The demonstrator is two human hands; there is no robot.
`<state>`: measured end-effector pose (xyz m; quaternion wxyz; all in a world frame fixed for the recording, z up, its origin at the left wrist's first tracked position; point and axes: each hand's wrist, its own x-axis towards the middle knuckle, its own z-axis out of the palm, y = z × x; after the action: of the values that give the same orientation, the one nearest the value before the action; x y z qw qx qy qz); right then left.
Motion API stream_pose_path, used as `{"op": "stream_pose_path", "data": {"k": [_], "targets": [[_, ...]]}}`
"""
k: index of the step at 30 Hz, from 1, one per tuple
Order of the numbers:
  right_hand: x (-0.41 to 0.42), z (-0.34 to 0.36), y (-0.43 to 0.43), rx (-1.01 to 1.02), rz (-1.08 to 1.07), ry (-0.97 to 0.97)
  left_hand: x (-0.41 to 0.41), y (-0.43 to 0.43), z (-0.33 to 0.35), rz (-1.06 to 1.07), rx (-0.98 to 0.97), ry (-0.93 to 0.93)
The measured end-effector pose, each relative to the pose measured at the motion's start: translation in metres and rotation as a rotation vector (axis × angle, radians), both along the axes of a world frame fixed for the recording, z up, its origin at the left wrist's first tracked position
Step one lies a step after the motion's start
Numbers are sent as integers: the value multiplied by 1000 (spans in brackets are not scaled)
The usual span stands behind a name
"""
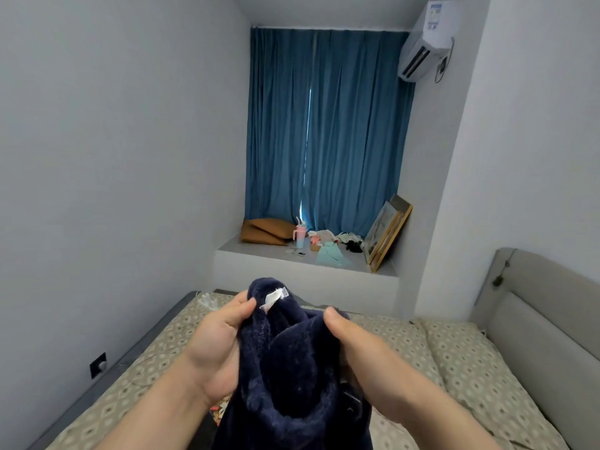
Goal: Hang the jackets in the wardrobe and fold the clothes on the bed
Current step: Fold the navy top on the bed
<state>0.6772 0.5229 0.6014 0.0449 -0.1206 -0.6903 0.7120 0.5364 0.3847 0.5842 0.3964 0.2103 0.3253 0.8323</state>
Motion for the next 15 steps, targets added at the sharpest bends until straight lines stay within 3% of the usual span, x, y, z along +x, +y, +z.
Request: {"op": "stream_pose_path", "data": {"k": [3,7,9,11,13,15], "targets": [[7,14,16,570,112,-253,-5,3,4,13,6,36],[-5,18,48,942,-133,-167,-10,11,18,15,1,112],[-18,4,54,937,-226,-36,-10,15,24,9,1,153],[-28,-9,54,737,-256,72,-10,18,29,-3,8,180],[-34,-13,55,532,-210,141,-10,18,34,-18,12,199],[-41,-13,55,478,-105,103,-12,19,37,-38,-4,225]]}}
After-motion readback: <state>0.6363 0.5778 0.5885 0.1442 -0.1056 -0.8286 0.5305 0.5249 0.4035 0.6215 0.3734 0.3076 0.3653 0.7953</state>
